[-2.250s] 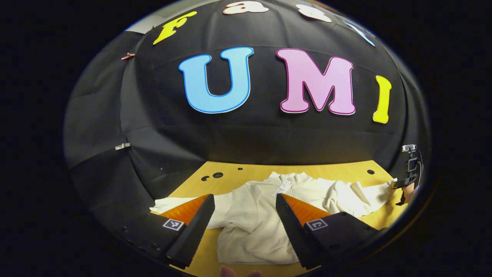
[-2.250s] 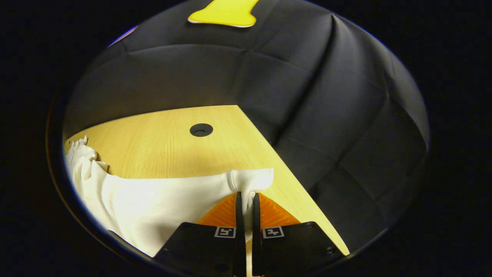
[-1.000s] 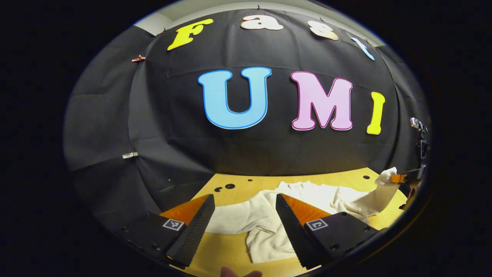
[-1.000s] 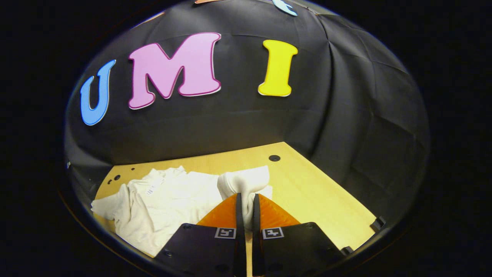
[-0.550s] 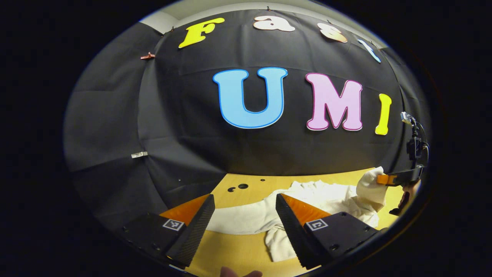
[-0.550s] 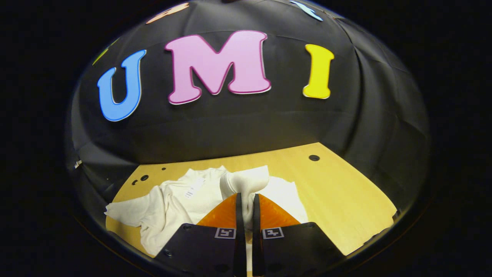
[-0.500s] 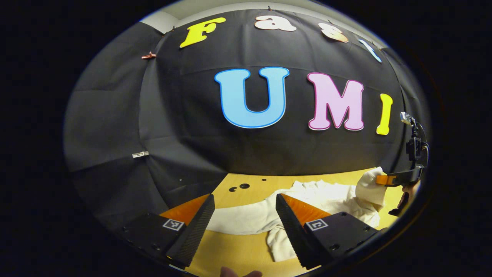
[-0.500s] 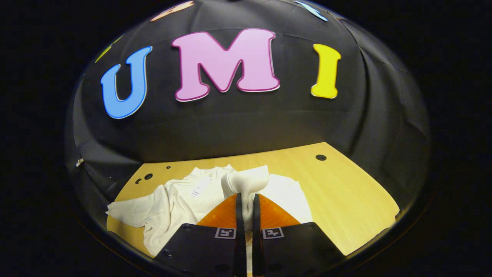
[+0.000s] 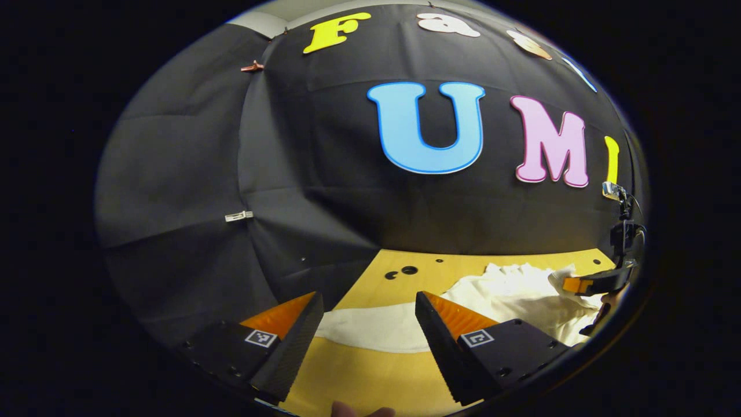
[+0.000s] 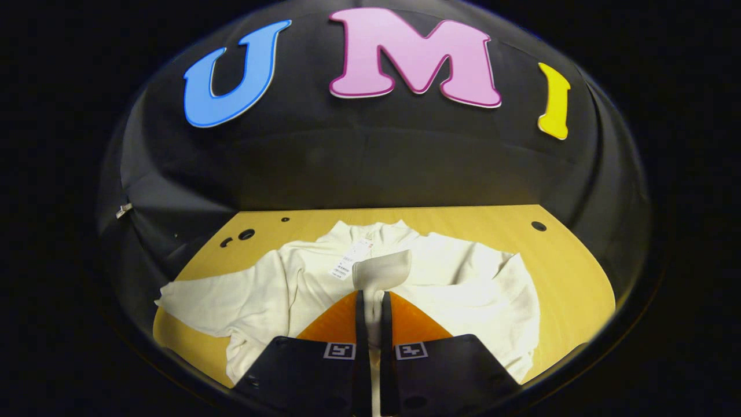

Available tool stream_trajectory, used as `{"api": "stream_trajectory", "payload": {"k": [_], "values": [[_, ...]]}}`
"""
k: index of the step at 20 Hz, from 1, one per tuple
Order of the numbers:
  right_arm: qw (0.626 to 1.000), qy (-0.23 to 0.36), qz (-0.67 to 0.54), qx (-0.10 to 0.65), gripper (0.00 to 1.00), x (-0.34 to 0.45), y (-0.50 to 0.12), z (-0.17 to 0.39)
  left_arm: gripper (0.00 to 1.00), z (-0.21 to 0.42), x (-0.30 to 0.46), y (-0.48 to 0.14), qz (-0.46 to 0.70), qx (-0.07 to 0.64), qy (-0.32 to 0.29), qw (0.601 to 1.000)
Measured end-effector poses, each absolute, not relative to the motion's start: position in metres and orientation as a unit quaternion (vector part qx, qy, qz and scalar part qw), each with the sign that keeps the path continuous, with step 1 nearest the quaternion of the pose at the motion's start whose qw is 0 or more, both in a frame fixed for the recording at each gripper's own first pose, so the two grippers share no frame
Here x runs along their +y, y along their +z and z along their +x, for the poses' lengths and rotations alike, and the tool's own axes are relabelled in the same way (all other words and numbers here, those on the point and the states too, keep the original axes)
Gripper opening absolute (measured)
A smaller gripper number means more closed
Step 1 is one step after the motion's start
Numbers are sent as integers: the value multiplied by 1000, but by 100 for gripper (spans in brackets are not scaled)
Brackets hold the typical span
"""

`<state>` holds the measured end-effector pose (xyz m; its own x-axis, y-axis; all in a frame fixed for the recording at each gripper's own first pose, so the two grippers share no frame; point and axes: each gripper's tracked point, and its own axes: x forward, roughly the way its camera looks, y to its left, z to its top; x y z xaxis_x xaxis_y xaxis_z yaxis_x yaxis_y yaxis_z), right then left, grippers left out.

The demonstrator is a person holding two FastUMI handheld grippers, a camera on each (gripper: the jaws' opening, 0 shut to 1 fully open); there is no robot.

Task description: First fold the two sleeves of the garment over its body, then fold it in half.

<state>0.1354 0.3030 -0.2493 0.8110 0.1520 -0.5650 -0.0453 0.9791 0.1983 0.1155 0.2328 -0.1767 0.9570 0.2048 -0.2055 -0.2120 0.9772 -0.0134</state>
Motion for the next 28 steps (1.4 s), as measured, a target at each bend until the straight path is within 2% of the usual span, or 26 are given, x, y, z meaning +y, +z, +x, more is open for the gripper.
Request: {"api": "stream_trajectory", "payload": {"k": [9,10,11,12,15,18,19,20,21,25,26,27,28], "values": [[930,59,80,354,12,346,-303,138,99,138,291,-223,3,119,142,983],[928,59,79,359,13,348,-306,137,99,140,295,-228,0,123,145,982],[926,60,80,363,19,350,-310,135,99,141,300,-233,-4,126,148,981],[924,61,83,369,15,352,-312,134,99,142,305,-237,-6,130,151,980],[920,66,90,376,18,358,-316,132,99,144,316,-249,-7,137,158,978],[908,90,116,393,27,377,-318,124,100,146,324,-257,-4,140,160,977],[903,102,126,399,26,385,-318,120,100,147,327,-261,-3,141,160,977],[899,113,131,402,36,393,-317,116,100,148,328,-263,-3,143,160,977],[899,120,132,401,50,398,-314,113,99,150,330,-267,-5,145,159,977],[900,148,133,387,52,409,-297,99,99,162,338,-284,-8,160,148,976],[900,154,135,385,42,408,-292,94,100,167,342,-291,-10,166,145,975],[900,158,129,384,52,405,-287,90,99,172,345,-298,-13,174,144,974],[902,161,122,382,52,401,-282,86,99,175,348,-304,-17,182,142,973]]}}
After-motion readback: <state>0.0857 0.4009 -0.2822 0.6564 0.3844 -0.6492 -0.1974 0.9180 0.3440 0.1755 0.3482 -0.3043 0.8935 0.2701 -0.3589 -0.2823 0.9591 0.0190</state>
